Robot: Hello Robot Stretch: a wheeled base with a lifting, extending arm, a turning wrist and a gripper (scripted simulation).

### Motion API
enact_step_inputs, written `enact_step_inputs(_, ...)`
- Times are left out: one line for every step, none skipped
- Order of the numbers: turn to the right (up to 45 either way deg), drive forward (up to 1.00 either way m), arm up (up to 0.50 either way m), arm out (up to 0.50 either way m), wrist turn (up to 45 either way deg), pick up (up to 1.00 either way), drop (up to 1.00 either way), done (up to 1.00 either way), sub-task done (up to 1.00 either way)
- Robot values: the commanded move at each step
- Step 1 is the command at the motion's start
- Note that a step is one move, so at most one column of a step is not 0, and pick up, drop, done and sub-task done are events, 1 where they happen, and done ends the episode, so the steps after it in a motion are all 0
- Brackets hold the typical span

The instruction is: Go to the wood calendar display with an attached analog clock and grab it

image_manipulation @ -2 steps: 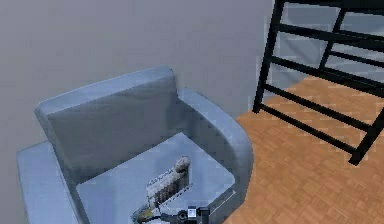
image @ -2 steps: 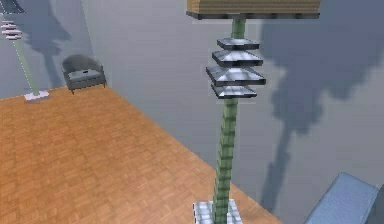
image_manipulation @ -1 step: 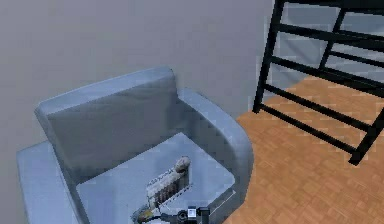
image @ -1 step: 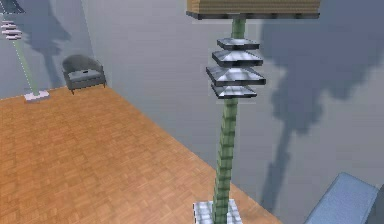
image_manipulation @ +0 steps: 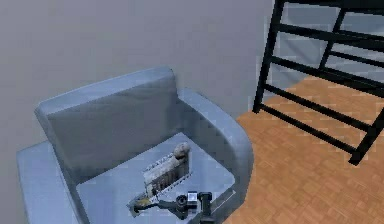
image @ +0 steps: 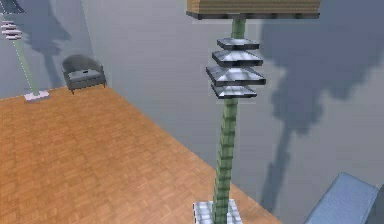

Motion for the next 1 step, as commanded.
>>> enact_step_inputs(0.0,0.00,0.00,0.00,0.0,0.00,0.00,1.00,0.00)
